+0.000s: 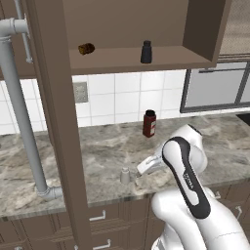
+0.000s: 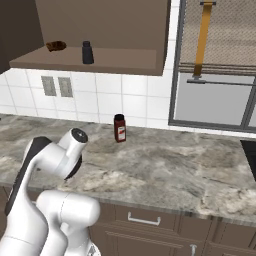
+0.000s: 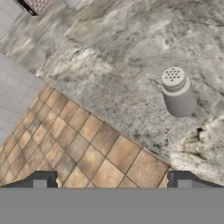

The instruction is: Pick the shaker and shaker from the counter and place them in the cabinet.

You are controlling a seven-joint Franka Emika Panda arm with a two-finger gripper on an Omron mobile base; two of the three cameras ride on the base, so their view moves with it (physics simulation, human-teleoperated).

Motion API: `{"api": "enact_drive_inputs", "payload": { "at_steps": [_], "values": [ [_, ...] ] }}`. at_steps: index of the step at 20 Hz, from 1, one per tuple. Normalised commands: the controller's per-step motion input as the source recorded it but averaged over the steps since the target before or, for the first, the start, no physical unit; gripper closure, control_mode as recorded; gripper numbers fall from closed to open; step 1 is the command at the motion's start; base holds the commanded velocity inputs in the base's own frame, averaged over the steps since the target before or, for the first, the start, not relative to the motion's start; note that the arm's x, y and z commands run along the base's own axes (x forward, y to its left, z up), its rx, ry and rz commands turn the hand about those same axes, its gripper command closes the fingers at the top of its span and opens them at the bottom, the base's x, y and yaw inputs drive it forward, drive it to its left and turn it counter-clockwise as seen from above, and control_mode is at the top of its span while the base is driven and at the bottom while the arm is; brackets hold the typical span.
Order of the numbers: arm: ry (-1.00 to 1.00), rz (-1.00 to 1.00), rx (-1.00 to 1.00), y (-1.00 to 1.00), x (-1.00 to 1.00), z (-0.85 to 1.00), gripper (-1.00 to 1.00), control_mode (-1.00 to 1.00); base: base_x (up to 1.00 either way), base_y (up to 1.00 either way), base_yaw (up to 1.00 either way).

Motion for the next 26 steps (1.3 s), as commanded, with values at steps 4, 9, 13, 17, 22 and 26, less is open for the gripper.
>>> {"api": "enact_drive_inputs", "payload": {
  "at_steps": [4,9,13,17,22,26],
  "values": [
    [0.00,-0.04,-0.12,0.03,0.00,0.00,-1.00,-1.00,0.00,0.00,0.00],
    [0.00,-0.02,-0.12,0.01,0.05,0.00,-1.00,-1.00,0.00,0.00,0.00],
    [0.00,0.00,-0.05,0.06,0.23,-0.01,-1.00,-1.00,0.00,0.00,0.00],
    [0.00,0.00,-0.05,0.05,0.28,-0.01,-1.00,-1.00,0.00,0.00,0.00],
    [0.00,0.00,-0.04,0.09,0.22,-0.10,-1.00,-1.00,0.00,0.00,0.00],
    [0.00,0.00,-0.03,0.12,0.18,-0.28,-1.00,-1.00,0.00,0.00,0.00]
  ]
}}
